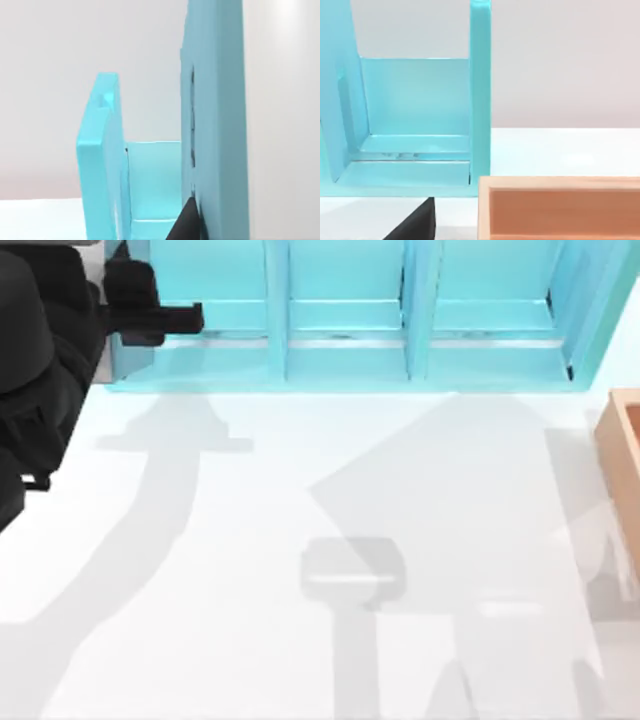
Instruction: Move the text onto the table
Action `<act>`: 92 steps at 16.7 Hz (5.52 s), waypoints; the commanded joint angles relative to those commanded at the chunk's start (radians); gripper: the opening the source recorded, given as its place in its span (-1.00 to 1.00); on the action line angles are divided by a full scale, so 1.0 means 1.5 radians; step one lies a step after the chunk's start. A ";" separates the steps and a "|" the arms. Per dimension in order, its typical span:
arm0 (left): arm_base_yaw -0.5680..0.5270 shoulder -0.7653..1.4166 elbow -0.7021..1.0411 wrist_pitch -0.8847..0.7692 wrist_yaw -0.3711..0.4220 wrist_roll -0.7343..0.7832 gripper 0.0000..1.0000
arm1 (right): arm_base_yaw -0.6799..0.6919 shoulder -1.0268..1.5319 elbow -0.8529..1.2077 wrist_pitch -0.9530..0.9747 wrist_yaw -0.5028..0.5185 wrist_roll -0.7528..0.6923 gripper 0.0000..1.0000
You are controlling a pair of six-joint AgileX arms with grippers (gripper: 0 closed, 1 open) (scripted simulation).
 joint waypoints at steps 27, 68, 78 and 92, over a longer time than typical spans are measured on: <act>-0.394 0.278 0.148 -0.481 -0.306 -1.208 -1.00 | 0.000 0.000 0.000 0.000 0.000 0.000 1.00; -0.684 0.552 0.261 -0.787 -0.604 -2.152 -1.00 | 0.000 0.000 0.000 0.000 0.000 0.000 1.00; -0.684 0.552 0.261 -0.787 -0.604 -2.152 0.21 | 0.000 0.000 0.000 0.000 0.000 0.000 1.00; -0.685 0.553 0.261 -0.787 -0.603 -2.152 1.00 | 0.000 0.000 0.000 0.000 0.000 0.000 1.00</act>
